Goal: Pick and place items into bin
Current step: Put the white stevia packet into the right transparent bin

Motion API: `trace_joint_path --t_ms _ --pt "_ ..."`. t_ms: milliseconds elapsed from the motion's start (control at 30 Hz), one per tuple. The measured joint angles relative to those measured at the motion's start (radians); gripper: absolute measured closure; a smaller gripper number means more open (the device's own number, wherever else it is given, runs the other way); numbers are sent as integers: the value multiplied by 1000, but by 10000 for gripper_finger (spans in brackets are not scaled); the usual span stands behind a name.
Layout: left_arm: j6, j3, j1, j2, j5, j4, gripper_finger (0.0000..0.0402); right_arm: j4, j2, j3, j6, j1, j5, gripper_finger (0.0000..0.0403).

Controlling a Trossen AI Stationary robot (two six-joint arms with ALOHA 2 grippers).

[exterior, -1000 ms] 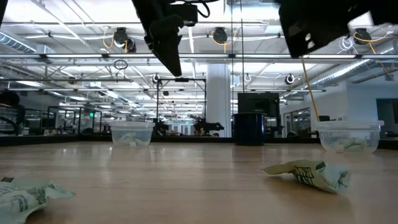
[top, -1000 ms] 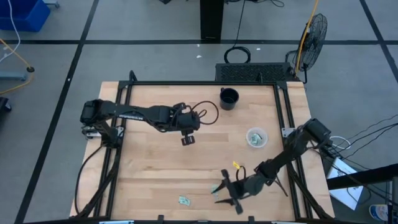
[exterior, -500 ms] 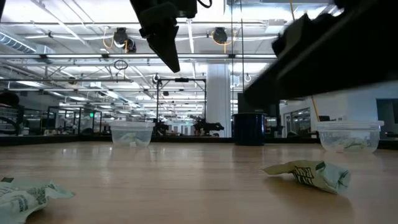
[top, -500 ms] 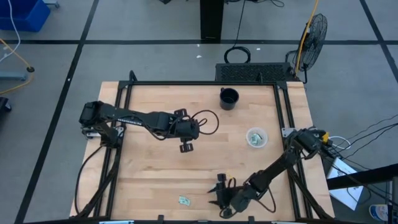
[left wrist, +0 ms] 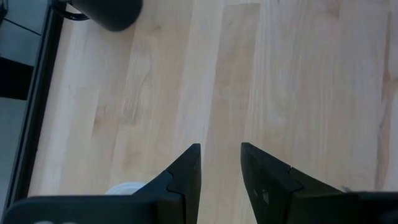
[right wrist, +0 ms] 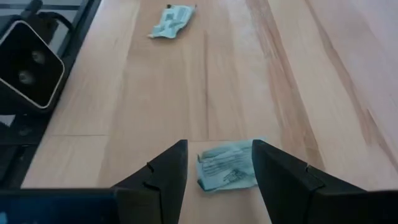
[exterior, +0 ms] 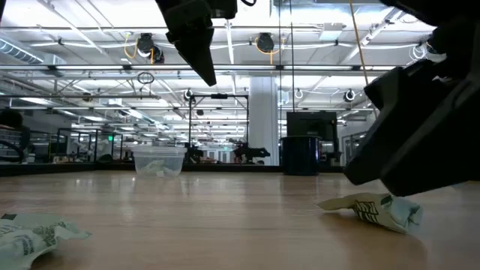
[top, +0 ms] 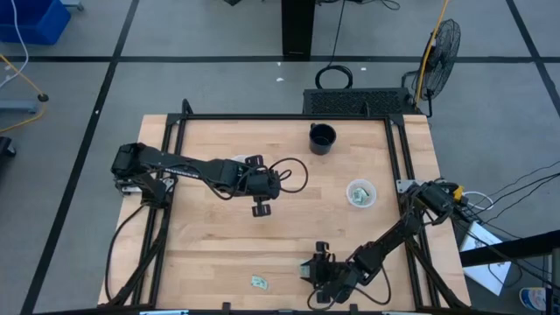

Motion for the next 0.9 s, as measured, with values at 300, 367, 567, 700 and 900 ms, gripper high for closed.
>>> trace_joint_path --t_ms 300,367,567,700,900 --pt "1 0 0 0 -2 0 282 -102 0 -8 58 -15 -3 260" --pt "1 0 0 0 -2 0 282 -98 0 -14 55 -17 -2 273" --pt "5 0 0 0 -2 0 282 -95 -2 -25 55 -20 -2 335" --pt "8 0 0 0 -2 0 282 -125 -21 -26 48 -20 2 387" --pt "7 0 0 0 -2 2 282 -327 -182 -27 54 -15 93 391"
